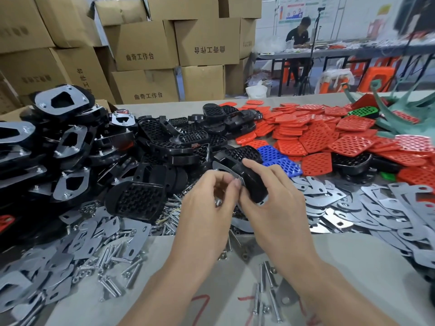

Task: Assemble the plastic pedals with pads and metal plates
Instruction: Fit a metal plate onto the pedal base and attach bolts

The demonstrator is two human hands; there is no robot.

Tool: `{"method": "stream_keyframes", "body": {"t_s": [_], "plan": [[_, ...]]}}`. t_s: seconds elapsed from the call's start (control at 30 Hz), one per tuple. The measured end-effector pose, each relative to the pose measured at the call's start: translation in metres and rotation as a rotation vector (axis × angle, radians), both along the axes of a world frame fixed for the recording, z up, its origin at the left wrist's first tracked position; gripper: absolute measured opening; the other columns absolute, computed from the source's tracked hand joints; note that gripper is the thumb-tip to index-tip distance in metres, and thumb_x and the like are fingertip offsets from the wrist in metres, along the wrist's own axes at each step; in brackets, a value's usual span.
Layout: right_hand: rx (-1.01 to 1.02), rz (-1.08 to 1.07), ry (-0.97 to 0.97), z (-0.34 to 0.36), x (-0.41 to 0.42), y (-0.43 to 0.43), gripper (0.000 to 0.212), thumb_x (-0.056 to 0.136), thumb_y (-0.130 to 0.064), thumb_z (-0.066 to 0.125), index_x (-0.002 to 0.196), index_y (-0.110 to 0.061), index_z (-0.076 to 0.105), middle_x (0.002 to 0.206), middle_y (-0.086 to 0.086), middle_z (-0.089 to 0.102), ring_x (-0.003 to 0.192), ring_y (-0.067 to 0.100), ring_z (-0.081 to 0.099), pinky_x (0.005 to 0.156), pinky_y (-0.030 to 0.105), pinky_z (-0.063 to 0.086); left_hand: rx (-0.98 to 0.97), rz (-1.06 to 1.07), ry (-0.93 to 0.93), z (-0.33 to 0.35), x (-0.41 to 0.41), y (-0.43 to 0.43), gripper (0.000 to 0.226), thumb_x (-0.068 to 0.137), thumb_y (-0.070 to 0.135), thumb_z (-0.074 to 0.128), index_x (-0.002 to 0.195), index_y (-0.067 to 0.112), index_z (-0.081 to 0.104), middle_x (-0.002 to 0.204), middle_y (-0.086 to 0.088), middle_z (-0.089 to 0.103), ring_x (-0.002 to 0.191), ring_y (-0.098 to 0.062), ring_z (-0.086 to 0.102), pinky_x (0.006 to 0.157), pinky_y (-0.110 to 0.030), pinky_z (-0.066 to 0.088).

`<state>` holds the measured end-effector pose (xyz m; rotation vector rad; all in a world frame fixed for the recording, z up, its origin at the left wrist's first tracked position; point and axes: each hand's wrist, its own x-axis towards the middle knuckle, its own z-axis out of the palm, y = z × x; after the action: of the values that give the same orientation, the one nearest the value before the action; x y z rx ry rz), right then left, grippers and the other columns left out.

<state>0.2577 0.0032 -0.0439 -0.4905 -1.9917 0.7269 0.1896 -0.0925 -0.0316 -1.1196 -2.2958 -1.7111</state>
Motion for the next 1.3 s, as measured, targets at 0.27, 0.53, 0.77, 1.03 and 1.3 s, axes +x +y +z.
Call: {"method": "stream_keyframes", "body": {"t_s": [0.27,0.53,0.77,1.03,1.3], "plan": [[0.012,-0.014,0.023,0.0021,0.0007,0.0002,0.042,0.088,-0.010,0.076,0.128,-0.019,0.069,0.093,-0.008,0.056,0.081,-0.002,0.047,0.075,-0.003,0.033,0.068,0.002,-0.086,0.0027,0.0006,-0.0012,0.008,0.099,0.031,0.057,0.093,0.033,0.062,0.084,0.016,0.066,0.070,0.000,0.057,0.063,-0.012,0.043],[0.004,0.007,0.012,0.0039,0.0023,-0.0013,0.041,0.089,-0.012,0.075,0.129,-0.021,0.069,0.094,-0.008,0.058,0.080,-0.007,0.050,0.075,-0.001,0.034,0.053,-0.052,-0.188,0.0082,-0.0007,-0.0023,0.021,0.098,0.035,0.060,0.083,0.026,0.072,0.076,0.014,0.071,0.063,0.003,0.058,0.061,-0.010,0.043],[0.050,-0.018,0.024,0.0009,-0.0005,-0.0004,0.044,0.085,-0.006,0.079,0.127,-0.016,0.070,0.094,-0.001,0.062,0.081,0.005,0.050,0.074,0.009,0.037,0.072,-0.014,-0.049,0.0066,0.0028,-0.0008,0.009,0.096,0.022,0.065,0.090,0.028,0.066,0.088,0.016,0.067,0.084,-0.002,0.064,0.070,-0.014,0.047],[-0.007,-0.006,0.034,0.0002,0.0000,0.0026,0.043,0.088,-0.009,0.076,0.128,-0.021,0.069,0.093,-0.006,0.060,0.081,-0.005,0.050,0.077,-0.002,0.034,0.064,0.001,-0.120,0.0031,-0.0001,-0.0033,0.004,0.098,0.033,0.059,0.098,0.036,0.062,0.093,0.018,0.067,0.086,-0.002,0.063,0.069,-0.013,0.046],[0.053,-0.009,0.001,0.0012,0.0013,0.0010,0.043,0.088,-0.008,0.076,0.129,-0.018,0.069,0.095,-0.003,0.062,0.082,0.003,0.049,0.077,0.001,0.034,0.053,-0.039,-0.223,0.0084,-0.0012,-0.0013,0.023,0.099,0.033,0.059,0.082,0.024,0.071,0.069,0.019,0.067,0.061,0.005,0.056,0.058,-0.007,0.040]]}}
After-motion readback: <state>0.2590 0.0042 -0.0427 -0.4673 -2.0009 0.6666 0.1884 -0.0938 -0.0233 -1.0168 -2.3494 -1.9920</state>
